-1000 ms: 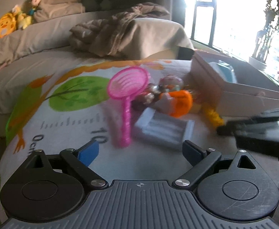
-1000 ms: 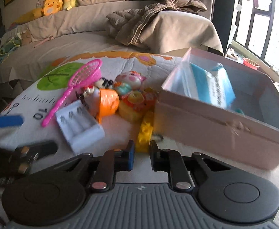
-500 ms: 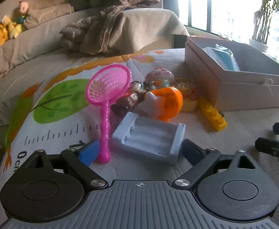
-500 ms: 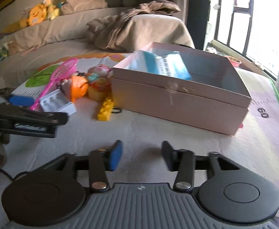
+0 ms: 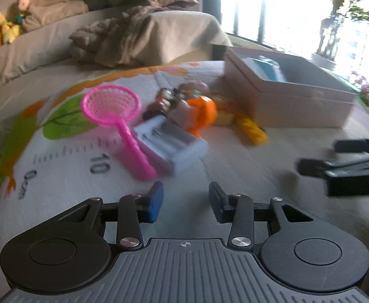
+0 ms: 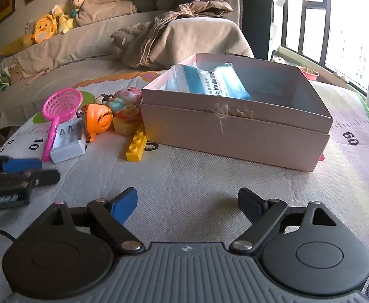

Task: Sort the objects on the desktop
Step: 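Move the right gripper toward the white battery holder, then grasp the white battery holder with the right gripper and lift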

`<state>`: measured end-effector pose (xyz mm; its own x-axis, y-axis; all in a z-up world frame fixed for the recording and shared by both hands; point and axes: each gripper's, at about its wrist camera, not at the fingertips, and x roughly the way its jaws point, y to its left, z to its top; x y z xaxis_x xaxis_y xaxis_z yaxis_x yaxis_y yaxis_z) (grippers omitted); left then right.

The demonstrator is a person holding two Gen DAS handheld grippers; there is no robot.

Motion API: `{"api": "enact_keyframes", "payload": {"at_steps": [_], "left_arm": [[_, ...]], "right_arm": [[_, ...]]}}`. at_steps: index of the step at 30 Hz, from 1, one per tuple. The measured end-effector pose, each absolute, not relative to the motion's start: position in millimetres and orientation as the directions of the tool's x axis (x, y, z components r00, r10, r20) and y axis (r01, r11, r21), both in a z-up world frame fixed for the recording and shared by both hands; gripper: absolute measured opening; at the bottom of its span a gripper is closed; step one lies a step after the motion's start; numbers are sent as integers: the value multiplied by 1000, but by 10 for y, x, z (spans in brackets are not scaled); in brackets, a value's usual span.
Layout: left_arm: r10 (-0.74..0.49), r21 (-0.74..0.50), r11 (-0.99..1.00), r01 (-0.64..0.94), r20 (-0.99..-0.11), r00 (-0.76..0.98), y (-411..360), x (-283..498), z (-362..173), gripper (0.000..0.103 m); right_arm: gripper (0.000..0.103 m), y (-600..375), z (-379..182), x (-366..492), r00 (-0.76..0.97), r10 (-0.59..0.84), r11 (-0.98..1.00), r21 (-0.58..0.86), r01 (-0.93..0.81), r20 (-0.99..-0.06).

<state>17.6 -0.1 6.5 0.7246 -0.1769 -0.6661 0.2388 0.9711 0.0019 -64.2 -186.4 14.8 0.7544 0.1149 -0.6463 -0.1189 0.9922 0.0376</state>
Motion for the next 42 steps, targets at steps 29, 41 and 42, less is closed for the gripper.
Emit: {"api": "enact_keyframes", "payload": {"at_steps": [29,41,42], "left_arm": [[-45,26,996,83,-666,745,710,5,-8,101],[-44,19,997,76,-667,744,719,-11,-11,102],[-42,21,997,76,-667,744,716,-9,-10,102]], "right_arm": [[81,-943,297,-671,728,307,917,-13,-398,-612],[48,-496,273,-24,627,401,867,57,-494,-668],[48,-531,284,-64,632,394,871,52,-488,-667]]}}
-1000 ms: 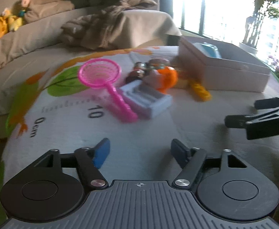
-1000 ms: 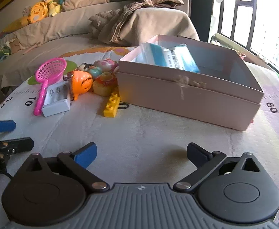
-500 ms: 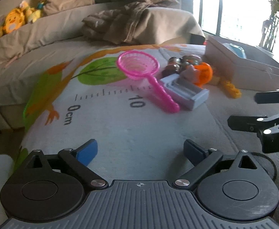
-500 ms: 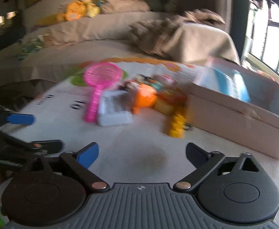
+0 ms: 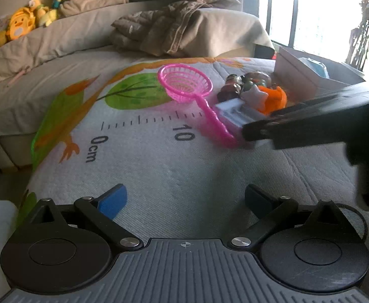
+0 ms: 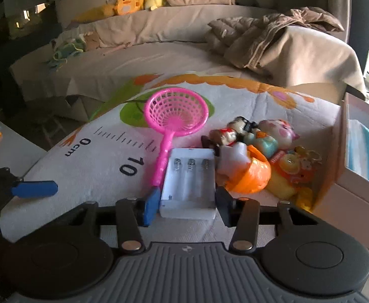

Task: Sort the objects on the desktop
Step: 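Grasp the white battery holder with the right gripper and lift, then grasp the orange toy with the left gripper while the right holds the battery holder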

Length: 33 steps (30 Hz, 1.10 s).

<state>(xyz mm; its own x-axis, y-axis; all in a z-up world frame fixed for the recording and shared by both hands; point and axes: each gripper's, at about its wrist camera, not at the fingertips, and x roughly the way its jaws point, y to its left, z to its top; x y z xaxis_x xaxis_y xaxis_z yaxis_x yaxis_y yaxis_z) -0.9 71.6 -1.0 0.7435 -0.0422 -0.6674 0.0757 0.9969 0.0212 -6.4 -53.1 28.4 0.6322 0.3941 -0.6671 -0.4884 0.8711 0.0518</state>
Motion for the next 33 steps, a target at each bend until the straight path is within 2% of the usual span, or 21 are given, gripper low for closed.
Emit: {"api": "enact_keyframes", "payload": {"at_steps": [8,14,16,18,20,22,24,26,29,31,32,33], "left_arm": [[-50,11,997,78,-667,744,640,62,30,102],[-128,-19,989,144,-588,799,326,283,294,102],[-155,-15,984,178,-564,811,147,420,348,102],[-164,-10,981,193,-568,807,-16,581,337,102],[-156,10,980,199,-581,798,-163,760,281,101],[-131,43,979,197,-609,783,-285,940,183,92],[-107,56,981,186,-640,760,-339,1090,90,73],[-108,44,982,181,-659,744,-334,1162,39,63],[-127,29,981,190,-649,750,-255,1078,54,36],[-129,34,980,197,-645,753,-200,996,63,26],[-132,32,979,200,-646,751,-170,955,66,17],[-136,30,978,204,-648,749,-136,903,66,14]], "right_arm": [[47,-1272,294,-648,684,284,927,12,-374,-672],[48,-1834,271,-928,742,146,980,-9,-201,-654],[52,-1935,230,-951,764,117,987,-11,-161,-635],[63,-1996,175,-908,771,84,993,-8,-114,-631],[68,-2057,120,-884,776,85,995,19,-93,-625],[75,-2057,112,-908,777,101,994,26,-108,-621],[84,-2079,106,-904,774,115,993,46,-110,-623],[86,-2120,104,-903,770,130,991,68,-112,-624],[89,-2079,95,-887,764,125,991,48,-122,-633],[92,-2022,92,-869,759,114,992,25,-128,-641],[94,-2007,91,-861,757,111,991,19,-129,-644],[96,-2000,90,-856,755,109,992,17,-128,-647]]}}
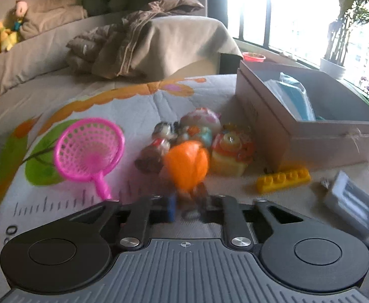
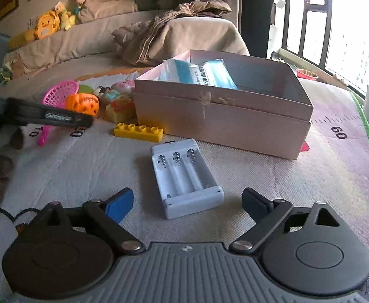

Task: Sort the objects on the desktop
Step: 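Grasp the orange toy with the left gripper while the right holds the battery holder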

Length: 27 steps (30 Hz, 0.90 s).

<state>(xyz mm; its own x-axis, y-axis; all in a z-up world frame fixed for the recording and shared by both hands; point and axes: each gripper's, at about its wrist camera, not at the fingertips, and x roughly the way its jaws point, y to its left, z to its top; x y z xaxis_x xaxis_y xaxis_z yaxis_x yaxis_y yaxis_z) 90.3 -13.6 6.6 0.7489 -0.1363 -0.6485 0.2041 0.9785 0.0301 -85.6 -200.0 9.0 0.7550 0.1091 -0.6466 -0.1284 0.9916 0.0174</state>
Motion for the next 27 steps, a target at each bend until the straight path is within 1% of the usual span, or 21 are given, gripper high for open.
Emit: {"api": "enact_keyframes", "payload": {"at_steps": [5,6,8,11,13,15,19,21,22,24,25,27], "left_arm": [[-177,17,968,249,-656,734,53,507,58,14],[-194,6,965,264,-661,724,92,422,71,14],[-237,-25,954,298,-671,703,154,283,101,14],[-280,-33,937,349,-670,688,216,87,119,18],[-263,-10,939,344,-668,696,247,7,105,24],[-216,20,952,305,-664,716,292,-28,81,41],[-139,34,977,211,-648,748,426,7,85,51],[-127,14,984,178,-646,752,525,23,85,61],[-122,9,986,168,-648,751,553,33,77,64],[-118,5,987,160,-654,748,586,48,72,70],[-117,8,987,162,-654,747,590,50,74,71],[-124,8,985,171,-654,746,573,43,79,77]], "right_arm": [[101,-1996,79,-835,747,95,993,11,-117,-658],[103,-1990,77,-833,745,91,993,7,-115,-661],[103,-1985,77,-823,741,87,994,4,-113,-666],[103,-1972,83,-823,737,81,995,7,-103,-671],[103,-1946,84,-830,734,79,995,11,-97,-675],[103,-1900,83,-848,733,82,995,14,-98,-675],[103,-1827,88,-840,728,52,998,21,-52,-684],[103,-1815,103,-811,717,42,999,19,-40,-696],[103,-1811,111,-800,711,43,999,16,-44,-701],[103,-1806,137,-772,694,67,996,6,-90,-716],[103,-1808,155,-753,687,99,991,12,-130,-720],[103,-1809,210,-731,718,110,989,5,-148,-687]]}}
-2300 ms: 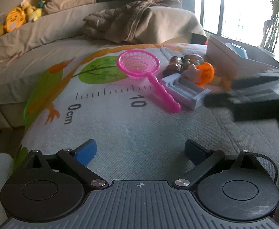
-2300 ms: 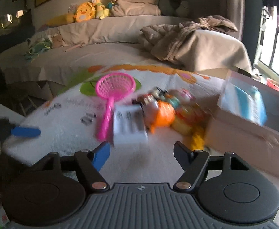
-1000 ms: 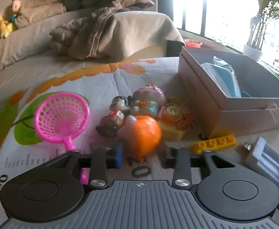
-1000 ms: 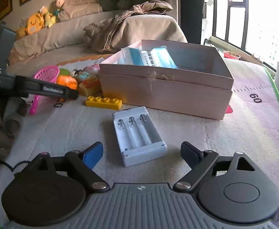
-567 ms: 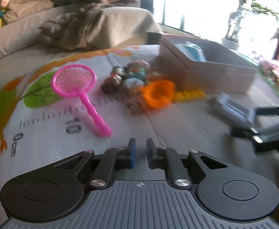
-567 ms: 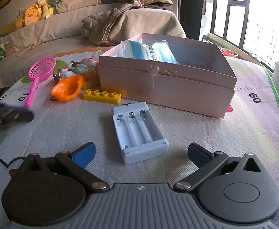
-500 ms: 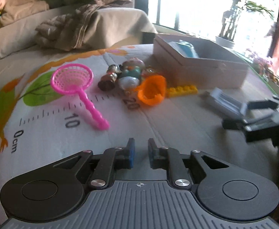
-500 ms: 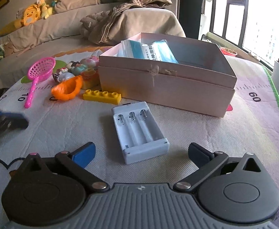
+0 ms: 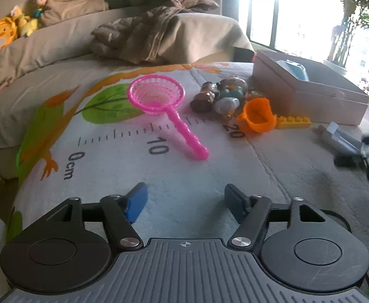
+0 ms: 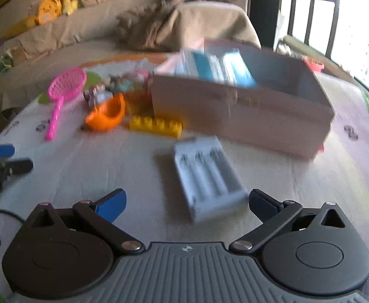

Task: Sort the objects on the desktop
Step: 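Grasp the orange toy with the left gripper while the right holds the battery holder, then lower both held items into the pink box and open both grippers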

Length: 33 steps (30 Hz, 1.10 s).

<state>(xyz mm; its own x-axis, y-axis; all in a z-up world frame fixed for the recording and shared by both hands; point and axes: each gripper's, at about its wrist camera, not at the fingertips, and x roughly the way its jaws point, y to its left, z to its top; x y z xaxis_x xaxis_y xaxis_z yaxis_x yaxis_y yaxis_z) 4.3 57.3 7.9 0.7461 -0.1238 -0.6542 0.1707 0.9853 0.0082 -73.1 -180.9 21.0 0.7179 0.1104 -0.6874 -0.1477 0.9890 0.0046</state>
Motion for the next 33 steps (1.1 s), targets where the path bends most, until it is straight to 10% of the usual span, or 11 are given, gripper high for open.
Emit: {"api": "enact_keyframes", "payload": {"at_steps": [4,11,33], "left_arm": [[-134,1,984,179,-659,740,511,34,82,79],[-209,-65,973,221,-655,726,306,168,191,79],[-231,-85,968,238,-679,697,-318,830,164,57]], "right_arm": [[97,-1752,252,-548,756,90,986,-51,-161,-648],[47,-1820,231,-517,705,135,983,3,-186,-696],[47,-2123,247,-958,707,160,982,39,-184,-689]]}}
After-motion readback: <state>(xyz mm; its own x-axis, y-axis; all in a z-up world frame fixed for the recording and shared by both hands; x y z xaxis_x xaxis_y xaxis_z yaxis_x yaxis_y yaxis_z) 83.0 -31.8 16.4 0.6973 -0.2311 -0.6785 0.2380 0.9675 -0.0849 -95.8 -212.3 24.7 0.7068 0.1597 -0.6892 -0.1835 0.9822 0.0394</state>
